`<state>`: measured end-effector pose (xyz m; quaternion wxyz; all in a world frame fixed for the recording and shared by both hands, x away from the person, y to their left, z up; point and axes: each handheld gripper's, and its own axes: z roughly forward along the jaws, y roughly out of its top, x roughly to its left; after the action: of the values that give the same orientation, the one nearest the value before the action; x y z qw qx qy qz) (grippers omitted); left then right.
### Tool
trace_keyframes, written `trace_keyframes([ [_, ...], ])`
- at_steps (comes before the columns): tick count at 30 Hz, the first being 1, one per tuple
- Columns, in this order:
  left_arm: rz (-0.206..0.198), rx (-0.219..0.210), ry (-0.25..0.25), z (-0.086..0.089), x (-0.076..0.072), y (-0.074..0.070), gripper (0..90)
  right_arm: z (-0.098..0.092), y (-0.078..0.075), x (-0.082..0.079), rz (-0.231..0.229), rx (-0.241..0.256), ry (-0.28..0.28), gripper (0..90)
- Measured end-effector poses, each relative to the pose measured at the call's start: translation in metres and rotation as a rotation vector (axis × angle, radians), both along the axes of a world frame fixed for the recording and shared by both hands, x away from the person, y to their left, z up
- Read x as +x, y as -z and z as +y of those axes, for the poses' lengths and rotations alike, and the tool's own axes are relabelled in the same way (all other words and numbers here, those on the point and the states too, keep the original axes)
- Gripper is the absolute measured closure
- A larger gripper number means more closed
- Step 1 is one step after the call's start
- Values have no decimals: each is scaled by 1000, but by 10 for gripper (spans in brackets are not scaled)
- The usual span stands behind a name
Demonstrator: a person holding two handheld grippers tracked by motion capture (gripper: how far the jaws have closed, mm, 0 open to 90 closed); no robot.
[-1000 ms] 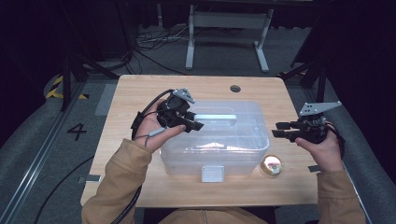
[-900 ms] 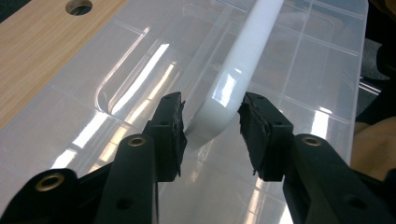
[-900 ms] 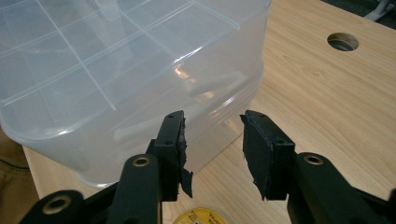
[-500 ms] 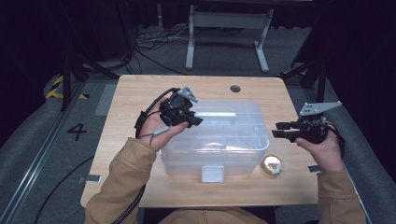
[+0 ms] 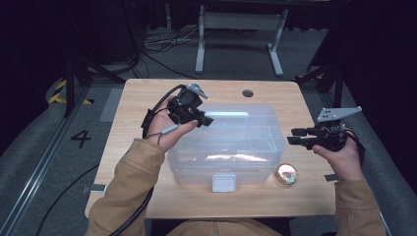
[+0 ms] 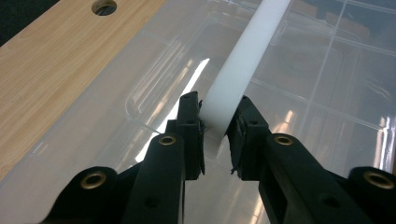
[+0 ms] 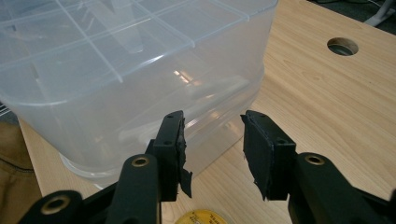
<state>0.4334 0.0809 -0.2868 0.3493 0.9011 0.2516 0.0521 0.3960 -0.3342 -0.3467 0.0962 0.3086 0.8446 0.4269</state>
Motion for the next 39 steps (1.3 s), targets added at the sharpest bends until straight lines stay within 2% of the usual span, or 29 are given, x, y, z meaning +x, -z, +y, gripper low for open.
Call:
trace_keyframes([
  [7, 17, -11, -7, 1, 9, -6, 759, 0, 0, 0, 2, -3, -16, 645],
  [11, 4, -7, -20, 0, 12, -12, 758, 2, 2, -1, 6, -15, -56, 731],
  [20, 19, -21, -34, 1, 20, -16, 755, 8, 5, -3, 3, -58, -130, 895],
  [25, 21, -26, -40, 1, 21, -16, 754, 13, 7, -4, 9, -72, -172, 900],
  [34, 22, -32, -44, 2, 22, -17, 753, 25, 14, -6, 67, -116, -277, 900],
  [39, 20, -32, -43, 2, 22, -17, 752, 28, 14, -8, 72, -98, -316, 900],
])
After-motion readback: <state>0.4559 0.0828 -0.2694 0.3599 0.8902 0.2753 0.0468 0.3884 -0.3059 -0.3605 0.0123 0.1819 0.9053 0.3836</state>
